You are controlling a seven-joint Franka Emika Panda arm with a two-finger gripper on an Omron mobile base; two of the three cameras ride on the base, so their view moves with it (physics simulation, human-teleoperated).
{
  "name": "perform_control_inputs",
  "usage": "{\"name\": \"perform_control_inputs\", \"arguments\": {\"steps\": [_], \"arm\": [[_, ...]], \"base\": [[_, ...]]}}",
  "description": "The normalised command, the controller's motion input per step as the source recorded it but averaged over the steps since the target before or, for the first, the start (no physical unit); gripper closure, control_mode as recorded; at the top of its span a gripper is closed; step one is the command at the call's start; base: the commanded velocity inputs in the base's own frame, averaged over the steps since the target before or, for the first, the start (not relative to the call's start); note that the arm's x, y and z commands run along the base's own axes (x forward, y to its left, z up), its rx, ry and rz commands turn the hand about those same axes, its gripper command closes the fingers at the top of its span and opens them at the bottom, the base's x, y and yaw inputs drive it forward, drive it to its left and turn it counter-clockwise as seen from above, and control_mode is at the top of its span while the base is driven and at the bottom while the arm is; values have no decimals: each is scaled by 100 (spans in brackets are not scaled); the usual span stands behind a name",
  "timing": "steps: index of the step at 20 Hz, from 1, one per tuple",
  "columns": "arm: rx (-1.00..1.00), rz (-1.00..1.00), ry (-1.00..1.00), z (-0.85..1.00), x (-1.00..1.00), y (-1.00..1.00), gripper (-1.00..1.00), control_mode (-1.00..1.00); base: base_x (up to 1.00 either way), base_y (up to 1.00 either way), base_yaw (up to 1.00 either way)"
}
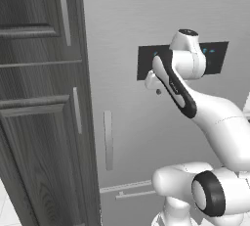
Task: Navigate to the stove.
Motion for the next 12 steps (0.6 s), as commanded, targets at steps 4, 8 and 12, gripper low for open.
{"name": "perform_control_inputs", "arguments": {"steps": [4,8,12], "arm": [[0,0,0,0,-16,0,-100,-100],[2,-3,0,0,-83,0,-100,-100],[6,-5,0,-6,-100,-2,-100,-100]], "base": [[0,0,0],[0,0,0],[0,0,0]]}}
